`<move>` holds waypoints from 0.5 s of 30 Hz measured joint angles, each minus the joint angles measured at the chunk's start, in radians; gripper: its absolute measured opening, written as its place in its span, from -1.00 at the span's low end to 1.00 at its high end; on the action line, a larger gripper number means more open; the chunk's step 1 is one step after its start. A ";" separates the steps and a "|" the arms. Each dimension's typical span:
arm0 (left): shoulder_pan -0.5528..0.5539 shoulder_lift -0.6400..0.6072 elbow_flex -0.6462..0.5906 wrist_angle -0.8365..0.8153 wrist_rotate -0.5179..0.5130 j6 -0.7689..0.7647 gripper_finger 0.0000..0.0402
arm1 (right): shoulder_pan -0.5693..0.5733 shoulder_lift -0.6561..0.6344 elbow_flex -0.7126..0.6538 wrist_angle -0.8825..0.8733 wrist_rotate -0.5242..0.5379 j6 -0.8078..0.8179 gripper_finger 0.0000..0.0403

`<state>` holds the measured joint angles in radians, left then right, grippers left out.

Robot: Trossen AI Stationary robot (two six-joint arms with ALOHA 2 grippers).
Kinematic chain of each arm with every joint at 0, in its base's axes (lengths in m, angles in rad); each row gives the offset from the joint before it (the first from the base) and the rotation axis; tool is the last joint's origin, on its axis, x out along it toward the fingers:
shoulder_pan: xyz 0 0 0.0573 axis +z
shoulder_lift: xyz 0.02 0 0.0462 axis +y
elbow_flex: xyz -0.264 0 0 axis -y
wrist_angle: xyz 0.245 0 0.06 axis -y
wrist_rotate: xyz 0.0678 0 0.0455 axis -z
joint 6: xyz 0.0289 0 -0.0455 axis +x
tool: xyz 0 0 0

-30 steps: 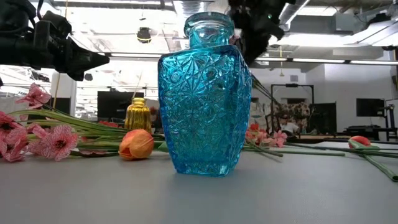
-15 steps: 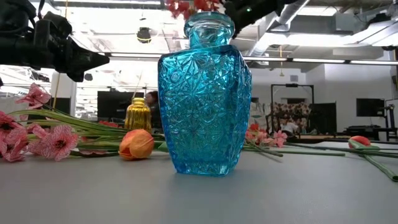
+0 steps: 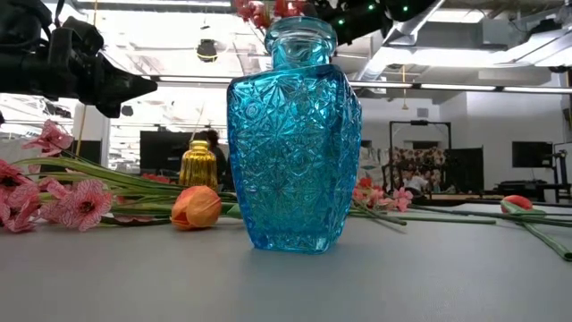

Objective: Sort flowers into vase by color
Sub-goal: Put the bottom red flowers into the transparent vase

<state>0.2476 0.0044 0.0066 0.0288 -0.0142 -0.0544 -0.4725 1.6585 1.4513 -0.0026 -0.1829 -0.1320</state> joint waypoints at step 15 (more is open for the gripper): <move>0.000 0.000 0.000 0.000 -0.001 -0.045 -1.00 | -0.008 -0.002 -0.050 0.021 0.084 0.086 -0.84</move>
<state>0.2478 0.0046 0.0063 0.0284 -0.0147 -0.0990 -0.4808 1.6565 1.4009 0.0180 -0.0991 -0.0463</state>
